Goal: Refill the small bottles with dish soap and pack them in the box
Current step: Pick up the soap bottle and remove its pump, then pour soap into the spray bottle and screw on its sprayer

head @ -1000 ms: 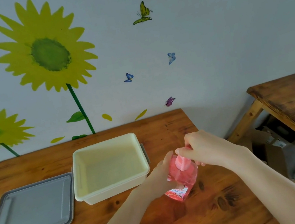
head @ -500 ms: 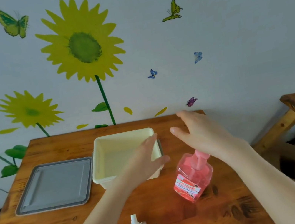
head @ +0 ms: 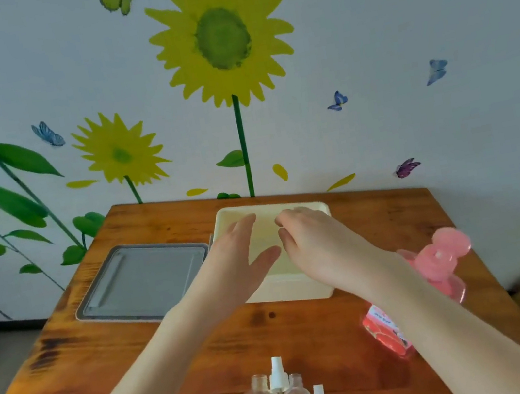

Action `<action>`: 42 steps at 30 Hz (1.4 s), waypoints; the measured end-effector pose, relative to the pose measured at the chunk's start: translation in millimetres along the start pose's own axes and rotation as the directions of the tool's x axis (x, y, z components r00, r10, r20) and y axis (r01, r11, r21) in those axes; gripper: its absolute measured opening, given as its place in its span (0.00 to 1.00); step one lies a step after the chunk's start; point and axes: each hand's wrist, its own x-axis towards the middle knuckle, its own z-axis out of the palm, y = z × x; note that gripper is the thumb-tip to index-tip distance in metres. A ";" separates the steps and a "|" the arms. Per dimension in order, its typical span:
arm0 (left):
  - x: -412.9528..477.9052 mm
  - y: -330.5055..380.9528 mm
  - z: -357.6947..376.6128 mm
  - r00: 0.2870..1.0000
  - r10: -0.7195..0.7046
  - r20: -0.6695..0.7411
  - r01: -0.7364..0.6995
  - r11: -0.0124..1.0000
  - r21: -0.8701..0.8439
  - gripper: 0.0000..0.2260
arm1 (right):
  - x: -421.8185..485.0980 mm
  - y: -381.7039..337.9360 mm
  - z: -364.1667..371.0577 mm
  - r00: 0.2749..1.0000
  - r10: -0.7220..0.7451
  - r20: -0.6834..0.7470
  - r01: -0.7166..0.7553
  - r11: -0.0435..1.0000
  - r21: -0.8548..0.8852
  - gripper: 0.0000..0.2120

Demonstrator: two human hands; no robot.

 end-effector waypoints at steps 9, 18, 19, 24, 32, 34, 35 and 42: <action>-27.3 -58.1 52.1 0.996 0.048 -0.076 -0.047 0.999 0.026 0.29 | -10.7 11.9 79.9 0.993 -0.059 0.102 0.067 0.995 -0.070 0.15; -71.5 -84.2 81.6 0.986 0.103 -0.129 -0.094 0.993 0.073 0.32 | -62.0 5.0 123.1 1.000 -0.016 0.026 0.018 0.997 -0.073 0.14; -76.5 -83.4 83.0 0.986 0.108 -0.127 -0.100 0.993 0.070 0.32 | -68.2 3.4 124.4 1.000 0.002 0.023 0.000 0.998 -0.067 0.14; -94.5 -86.6 86.9 0.983 0.125 -0.136 -0.107 0.986 0.129 0.25 | -93.8 1.7 132.7 0.999 0.033 -0.036 -0.035 0.999 -0.038 0.15; -123.8 -110.4 106.3 0.976 -0.202 0.086 0.165 0.933 0.319 0.25 | -120.8 0.2 170.8 0.999 0.045 0.002 -0.045 0.997 0.067 0.14; -128.4 -111.4 110.4 0.967 -0.224 0.120 0.177 0.932 0.317 0.28 | -123.3 -1.8 178.6 0.999 0.034 0.009 -0.034 0.998 0.059 0.15; -130.3 -111.8 111.5 0.964 -0.233 0.131 0.183 0.932 0.313 0.31 | -124.3 -3.2 181.5 1.000 0.029 0.008 -0.030 0.998 0.050 0.15; -130.7 -113.4 115.0 0.943 -0.309 0.122 0.284 0.940 0.187 0.30 | -127.8 -7.6 187.7 1.000 0.000 -0.020 0.002 0.998 0.068 0.16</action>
